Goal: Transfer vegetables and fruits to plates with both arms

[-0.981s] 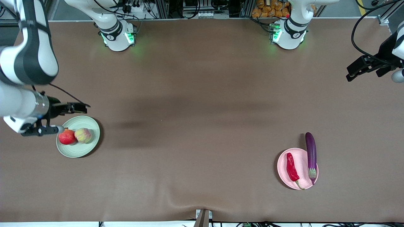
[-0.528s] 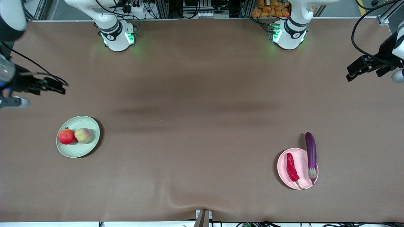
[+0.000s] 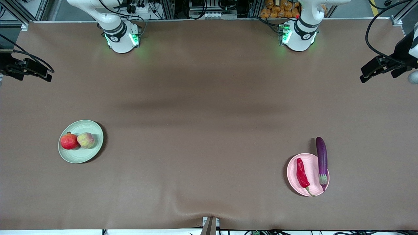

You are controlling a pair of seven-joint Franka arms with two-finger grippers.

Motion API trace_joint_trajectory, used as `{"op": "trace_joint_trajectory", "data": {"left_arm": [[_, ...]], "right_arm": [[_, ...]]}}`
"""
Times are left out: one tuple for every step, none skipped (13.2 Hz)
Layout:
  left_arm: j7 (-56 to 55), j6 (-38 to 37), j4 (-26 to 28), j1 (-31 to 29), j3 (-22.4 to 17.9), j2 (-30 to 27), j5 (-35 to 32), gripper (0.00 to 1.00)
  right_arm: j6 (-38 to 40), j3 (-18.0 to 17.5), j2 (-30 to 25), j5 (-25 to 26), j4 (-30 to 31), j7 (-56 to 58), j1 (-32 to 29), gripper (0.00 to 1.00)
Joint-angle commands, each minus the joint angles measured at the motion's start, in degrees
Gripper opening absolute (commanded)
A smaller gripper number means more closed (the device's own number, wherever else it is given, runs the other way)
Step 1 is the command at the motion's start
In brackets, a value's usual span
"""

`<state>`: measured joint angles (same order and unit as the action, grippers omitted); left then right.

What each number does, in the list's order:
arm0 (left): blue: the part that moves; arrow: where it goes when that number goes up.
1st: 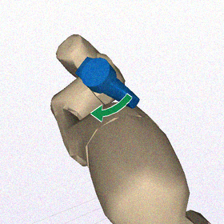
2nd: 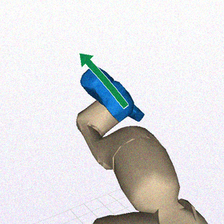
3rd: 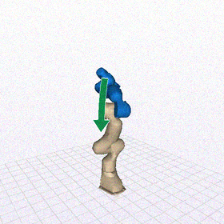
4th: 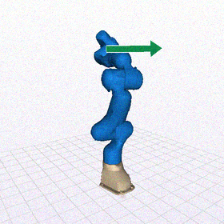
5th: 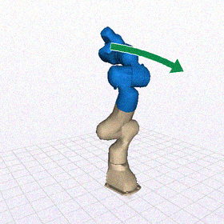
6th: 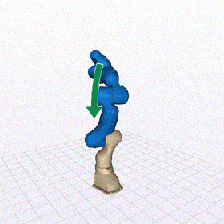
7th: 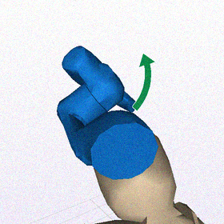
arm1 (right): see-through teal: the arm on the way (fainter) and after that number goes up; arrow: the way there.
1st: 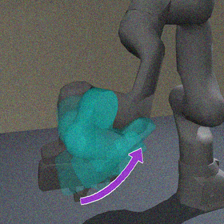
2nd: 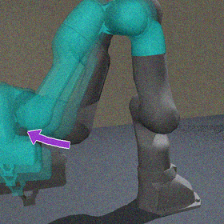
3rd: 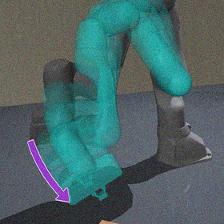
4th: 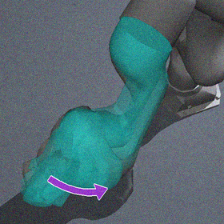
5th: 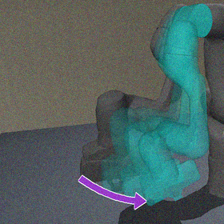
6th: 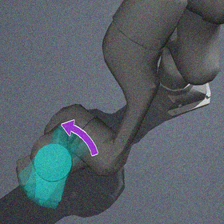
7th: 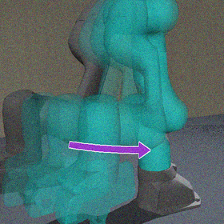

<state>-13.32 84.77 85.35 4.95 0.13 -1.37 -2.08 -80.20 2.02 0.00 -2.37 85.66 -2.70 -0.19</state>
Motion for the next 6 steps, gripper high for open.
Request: {"op": "trace_joint_trajectory", "data": {"left_arm": [[0.48,-1.8,-0.72,0.14,-0.13,-0.83,1.37,1.0],[0.83,-1.8,-0.72,0.14,-0.13,-0.83,1.37,1.0],[1.01,-1.8,-0.72,0.14,-0.13,-0.83,1.46,1.0],[1.01,-1.8,-0.72,0.14,-0.05,-0.83,1.55,1.0],[1.1,-1.8,-0.72,0.23,0.04,-0.83,2.07,1.0],[1.1,-1.8,-0.72,0.23,0.04,-1.0,2.43,1.0]], "right_arm": [[0.05,-0.26,-0.97,0.18,0.47,-0.99,-0.33,1.0],[0.05,-0.26,-0.97,0.18,0.47,-0.99,-0.33,1.0],[0.05,-0.26,-0.97,0.18,0.47,-0.9,-0.25,1.0],[0.22,-0.26,-0.97,0.26,0.47,-0.9,-0.24,1.0],[0.22,-0.26,-0.97,0.27,0.47,-0.9,-0.33,1.0],[0.31,-0.26,-0.97,0.35,0.56,-0.81,-0.33,1.0]]}}
